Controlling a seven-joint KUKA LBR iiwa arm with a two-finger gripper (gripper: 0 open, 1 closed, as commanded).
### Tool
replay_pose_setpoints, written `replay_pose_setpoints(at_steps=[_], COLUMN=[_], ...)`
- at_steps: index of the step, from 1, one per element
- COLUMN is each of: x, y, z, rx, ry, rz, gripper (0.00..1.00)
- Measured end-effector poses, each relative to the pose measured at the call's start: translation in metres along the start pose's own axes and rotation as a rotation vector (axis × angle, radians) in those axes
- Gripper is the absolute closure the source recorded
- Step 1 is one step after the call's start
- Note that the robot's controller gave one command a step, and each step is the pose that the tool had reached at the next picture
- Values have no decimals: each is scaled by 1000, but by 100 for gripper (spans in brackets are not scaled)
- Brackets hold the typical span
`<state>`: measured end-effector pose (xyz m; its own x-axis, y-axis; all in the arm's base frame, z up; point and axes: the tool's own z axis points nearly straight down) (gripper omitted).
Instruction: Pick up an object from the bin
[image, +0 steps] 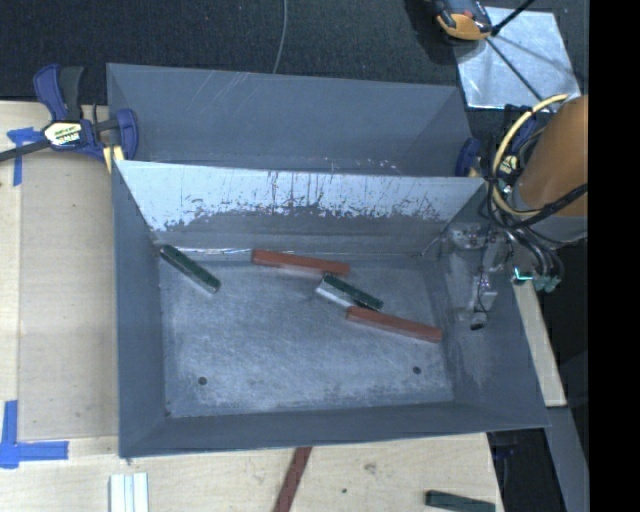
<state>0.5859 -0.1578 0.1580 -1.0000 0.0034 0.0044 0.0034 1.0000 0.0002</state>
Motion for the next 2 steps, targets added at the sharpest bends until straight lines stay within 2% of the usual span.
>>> replay_pose_setpoints(at_steps=[1, 2], x=[-2, 15], y=[0, 30], z=[-5, 51], rx=[2, 2], ry=[-8, -13], rz=[-3, 24], gripper=[0, 0])
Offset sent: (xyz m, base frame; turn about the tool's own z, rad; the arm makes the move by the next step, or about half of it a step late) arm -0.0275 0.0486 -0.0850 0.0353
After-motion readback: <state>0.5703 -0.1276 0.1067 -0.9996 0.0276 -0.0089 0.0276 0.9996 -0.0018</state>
